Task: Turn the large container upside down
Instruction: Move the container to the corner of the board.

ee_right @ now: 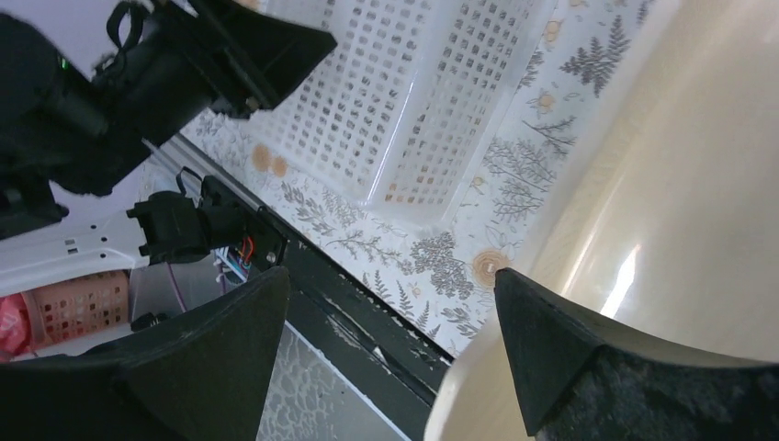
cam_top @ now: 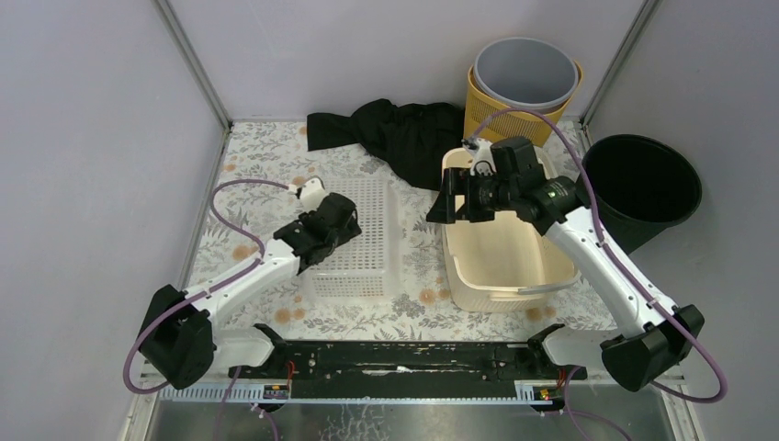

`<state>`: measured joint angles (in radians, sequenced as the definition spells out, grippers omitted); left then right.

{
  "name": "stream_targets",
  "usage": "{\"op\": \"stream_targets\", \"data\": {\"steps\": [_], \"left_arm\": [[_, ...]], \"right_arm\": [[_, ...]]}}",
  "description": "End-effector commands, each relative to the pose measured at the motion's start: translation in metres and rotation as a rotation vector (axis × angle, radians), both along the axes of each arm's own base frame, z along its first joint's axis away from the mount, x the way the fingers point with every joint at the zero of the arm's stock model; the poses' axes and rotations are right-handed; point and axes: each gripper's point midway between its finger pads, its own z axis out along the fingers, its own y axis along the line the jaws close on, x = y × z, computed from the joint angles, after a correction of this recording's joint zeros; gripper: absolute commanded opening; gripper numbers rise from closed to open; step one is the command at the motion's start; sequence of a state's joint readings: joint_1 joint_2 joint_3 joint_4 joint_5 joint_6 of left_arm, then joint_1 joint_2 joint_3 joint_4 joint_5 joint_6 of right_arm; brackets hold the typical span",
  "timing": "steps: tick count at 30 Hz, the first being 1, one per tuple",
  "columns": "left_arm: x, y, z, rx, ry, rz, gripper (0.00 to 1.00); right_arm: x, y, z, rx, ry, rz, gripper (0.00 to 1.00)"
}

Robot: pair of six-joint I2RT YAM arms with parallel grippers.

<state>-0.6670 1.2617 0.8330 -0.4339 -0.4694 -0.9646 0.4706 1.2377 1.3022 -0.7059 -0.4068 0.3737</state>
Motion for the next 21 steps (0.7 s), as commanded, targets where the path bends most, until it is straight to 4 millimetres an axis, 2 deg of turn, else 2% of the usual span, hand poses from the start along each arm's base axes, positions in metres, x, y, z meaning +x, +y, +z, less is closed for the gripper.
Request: {"op": "stream_targets", "data": {"steps": [1,5,10,15,21], "left_arm": [[-0.005,0.043,-0.028,0.087,0.090,0.068,0.66],[0.004,0.065,-0.029,0.065,0.100,0.126,0.66],[0.011,0.083,-0.026,0.052,0.081,0.185,0.66],[0.012,0.099,-0.028,0.050,0.084,0.239,0.66],[0.016,0.119,-0.027,0.031,0.075,0.300,0.66]], "right_arm": [[0.001,0.031,0.026,0.030,-0.059,0.051,0.89],[-0.002,0.052,0.023,0.002,-0.053,0.086,0.89],[0.002,0.072,0.011,-0.027,-0.038,0.102,0.89],[0.025,0.097,-0.004,-0.056,-0.017,0.090,0.86],[0.054,0.136,-0.040,-0.141,0.024,0.078,0.78]]}}
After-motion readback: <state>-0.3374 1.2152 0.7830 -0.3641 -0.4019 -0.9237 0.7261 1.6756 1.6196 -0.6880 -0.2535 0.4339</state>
